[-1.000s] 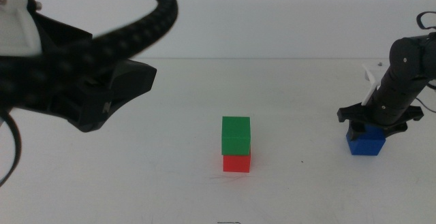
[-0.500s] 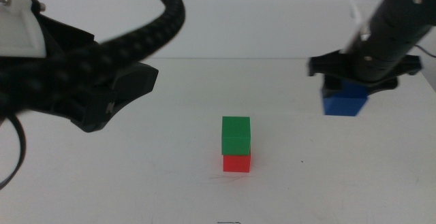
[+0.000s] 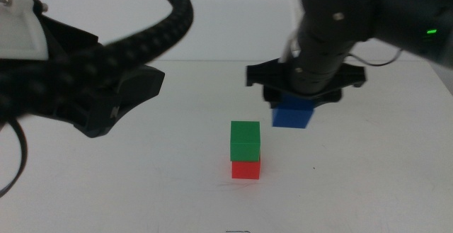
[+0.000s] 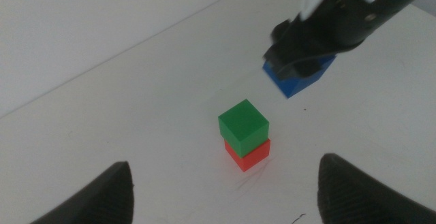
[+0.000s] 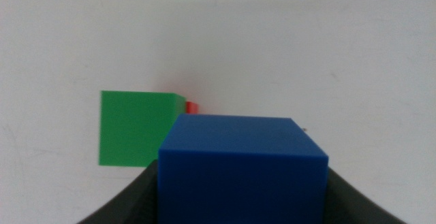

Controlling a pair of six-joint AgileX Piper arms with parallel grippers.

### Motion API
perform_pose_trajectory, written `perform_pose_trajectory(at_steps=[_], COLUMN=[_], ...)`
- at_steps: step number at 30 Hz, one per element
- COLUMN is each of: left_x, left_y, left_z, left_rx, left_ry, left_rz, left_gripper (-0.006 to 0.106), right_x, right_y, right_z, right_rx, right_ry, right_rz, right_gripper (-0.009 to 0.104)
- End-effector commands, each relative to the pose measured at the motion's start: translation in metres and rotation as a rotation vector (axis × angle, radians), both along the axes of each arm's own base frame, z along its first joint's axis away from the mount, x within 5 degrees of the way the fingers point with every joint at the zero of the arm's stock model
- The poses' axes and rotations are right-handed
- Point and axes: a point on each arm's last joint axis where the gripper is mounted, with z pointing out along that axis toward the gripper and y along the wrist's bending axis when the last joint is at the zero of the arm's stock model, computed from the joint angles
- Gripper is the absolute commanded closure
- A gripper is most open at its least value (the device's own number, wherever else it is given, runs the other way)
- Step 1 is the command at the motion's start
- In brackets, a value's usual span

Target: Stack red cubes first, then green, then blue cubes in a specific spot.

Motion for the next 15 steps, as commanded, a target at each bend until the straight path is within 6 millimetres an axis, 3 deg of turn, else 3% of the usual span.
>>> perform_pose_trajectory(at_steps=[1, 9, 15], left_x=[-0.001, -0.001, -0.001], left_y=[0.0, 0.0, 0.0], left_z=[0.014, 0.014, 0.014], left_rx=[-0.064, -0.064, -0.064], left_ry=[-0.076, -0.076, -0.076], left_rz=[-0.013, -0.013, -0.013], left_gripper=[0.009, 0.009, 0.009], right_x=[-0.001, 0.007, 0.013], right_y=[0.004, 0.037, 0.045], right_z=[0.024, 0.017, 0.009], right_rx=[0.026, 0.016, 0.024], right_ry=[-0.094, -0.085, -0.074], right_rz=[0.01, 0.048, 0.053], right_gripper=[0.096, 0.096, 0.096])
